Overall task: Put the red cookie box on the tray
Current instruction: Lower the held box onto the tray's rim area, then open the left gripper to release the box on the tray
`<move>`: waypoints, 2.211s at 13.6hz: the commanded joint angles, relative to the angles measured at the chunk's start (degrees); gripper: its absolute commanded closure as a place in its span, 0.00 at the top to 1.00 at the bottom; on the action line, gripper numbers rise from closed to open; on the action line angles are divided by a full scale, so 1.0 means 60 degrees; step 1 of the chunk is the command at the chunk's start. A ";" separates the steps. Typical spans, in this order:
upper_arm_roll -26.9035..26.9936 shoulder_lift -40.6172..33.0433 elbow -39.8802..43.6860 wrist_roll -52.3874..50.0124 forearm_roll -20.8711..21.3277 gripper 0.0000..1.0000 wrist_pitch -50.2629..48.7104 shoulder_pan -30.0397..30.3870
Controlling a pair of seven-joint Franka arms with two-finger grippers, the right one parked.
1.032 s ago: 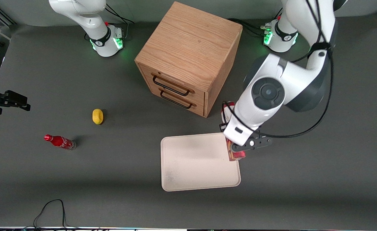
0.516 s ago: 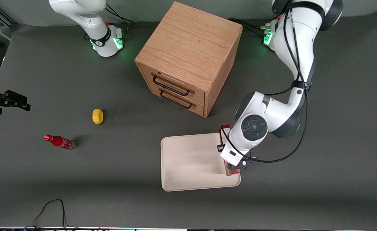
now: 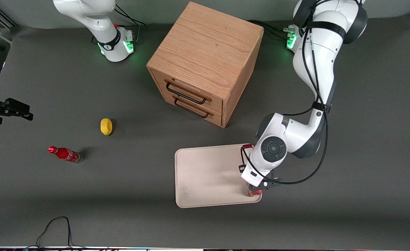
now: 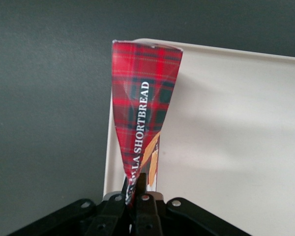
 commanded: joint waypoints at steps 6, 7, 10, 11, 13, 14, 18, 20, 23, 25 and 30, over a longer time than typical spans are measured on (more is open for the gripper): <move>-0.0007 0.0127 0.0088 0.0053 0.0064 0.00 0.0385 -0.0032; 0.0008 0.0127 0.0088 0.0053 0.0063 0.00 0.0385 -0.0047; 0.0008 0.0127 0.0088 0.0242 0.0078 0.62 0.0371 -0.0004; 0.0008 0.0127 0.0088 0.0258 0.0122 0.88 0.0371 -0.0003; -0.0007 0.0098 0.0088 0.0170 0.0122 1.00 0.0371 -0.0018; -0.0007 0.0040 0.0103 0.0127 0.0108 1.00 0.0356 -0.0004; -0.0021 -0.0763 0.0132 -0.0282 0.0049 1.00 -0.0796 -0.0077; -0.0065 -0.1407 0.0176 -0.0372 0.0063 1.00 -0.1749 -0.0106; -0.0124 -0.2623 0.0132 -0.0269 0.0020 1.00 -0.3403 -0.0121; -0.0226 -0.3268 0.0132 -0.0327 0.0019 1.00 -0.4240 -0.0164; -0.0315 -0.4588 0.0088 -0.0343 0.0034 1.00 -0.5794 -0.0077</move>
